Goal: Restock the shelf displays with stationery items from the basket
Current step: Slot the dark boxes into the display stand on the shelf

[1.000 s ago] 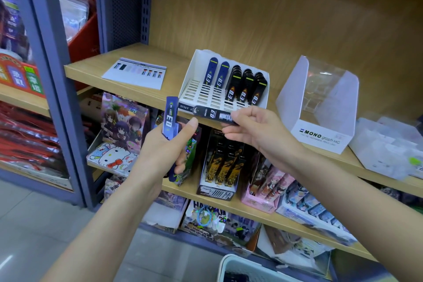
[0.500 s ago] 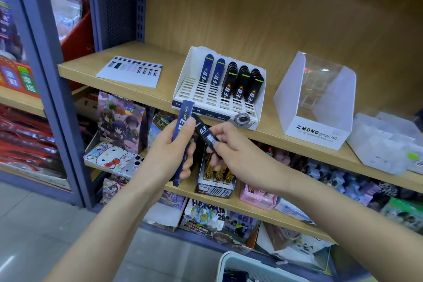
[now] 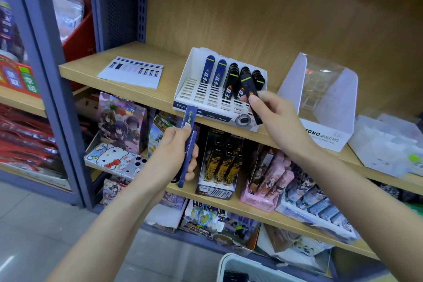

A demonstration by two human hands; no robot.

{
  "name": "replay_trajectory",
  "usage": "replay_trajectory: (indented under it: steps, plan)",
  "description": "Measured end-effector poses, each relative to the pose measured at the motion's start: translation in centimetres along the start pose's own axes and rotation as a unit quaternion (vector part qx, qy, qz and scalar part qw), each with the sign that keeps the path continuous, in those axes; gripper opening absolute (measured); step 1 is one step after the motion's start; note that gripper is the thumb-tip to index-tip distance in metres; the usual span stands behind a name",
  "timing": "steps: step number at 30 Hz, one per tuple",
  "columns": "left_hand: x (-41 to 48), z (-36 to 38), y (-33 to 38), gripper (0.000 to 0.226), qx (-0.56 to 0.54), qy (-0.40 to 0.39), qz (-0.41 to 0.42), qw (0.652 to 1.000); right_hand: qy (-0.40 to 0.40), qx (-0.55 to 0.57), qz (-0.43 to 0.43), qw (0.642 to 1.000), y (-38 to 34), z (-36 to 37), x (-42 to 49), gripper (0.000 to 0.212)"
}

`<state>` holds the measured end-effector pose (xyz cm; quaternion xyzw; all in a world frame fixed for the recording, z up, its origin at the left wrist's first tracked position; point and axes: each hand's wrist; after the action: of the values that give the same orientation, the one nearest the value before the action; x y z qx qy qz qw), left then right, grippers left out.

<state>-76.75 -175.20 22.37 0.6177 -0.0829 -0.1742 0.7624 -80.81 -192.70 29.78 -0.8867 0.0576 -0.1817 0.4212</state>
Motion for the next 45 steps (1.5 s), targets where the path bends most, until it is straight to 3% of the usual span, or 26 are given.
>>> replay_trajectory:
  steps: [2, 4, 7, 10, 17, 24, 34, 39, 45]
  plan:
    - [0.6, -0.5, 0.1, 0.032, -0.016, -0.014, -0.033, 0.999, 0.029, 0.01, 0.001, 1.0, 0.4, -0.5, 1.0, 0.003]
    - [0.1, -0.3, 0.1, 0.021, -0.008, -0.008, 0.012, 1.0, 0.064, 0.011, 0.007, 0.998, 0.6, -0.8, 1.9, 0.016]
    - [-2.1, 0.3, 0.4, 0.022, -0.002, -0.01, 0.071, 0.997, 0.098, 0.041, 0.009, 0.994, 0.2, -1.1, 3.0, 0.03]
    - [-2.3, 0.3, 0.5, 0.023, -0.001, -0.012, 0.075, 0.997, 0.092, 0.095, 0.002, 0.991, 0.0, -1.0, 3.9, 0.034]
    - [-2.0, 0.0, 0.6, 0.021, -0.005, -0.012, 0.089, 0.996, 0.07, 0.114, -0.032, 0.991, 0.6, 0.0, 4.7, 0.018]
    - [-2.0, 0.1, 0.6, 0.022, -0.018, -0.014, 0.077, 0.997, 0.075, 0.08, -0.03, 0.994, 1.3, 0.4, 5.2, 0.006]
    - [-1.8, -0.2, 0.5, 0.023, -0.031, -0.023, 0.055, 0.998, 0.033, -0.058, -0.054, 0.996, 1.3, -1.2, 5.7, 0.021]
    - [3.0, -1.3, 0.4, 0.039, 0.12, 0.014, 0.02, 0.992, 0.046, -0.19, -0.118, 0.974, 0.7, -1.2, 6.4, 0.02]
    - [-1.1, -0.7, 0.0, 0.025, -0.045, -0.034, 0.046, 0.997, 0.084, -0.139, -0.114, 0.98, 0.8, -1.2, 6.4, 0.016]
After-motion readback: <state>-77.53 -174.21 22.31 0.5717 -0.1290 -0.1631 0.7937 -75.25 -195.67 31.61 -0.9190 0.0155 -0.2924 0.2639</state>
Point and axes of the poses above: each hand's wrist, its own x-axis towards the middle knuckle, its own z-axis out of the palm, y = z × x, and after that the axes turned 7 degrees about z, right-handed
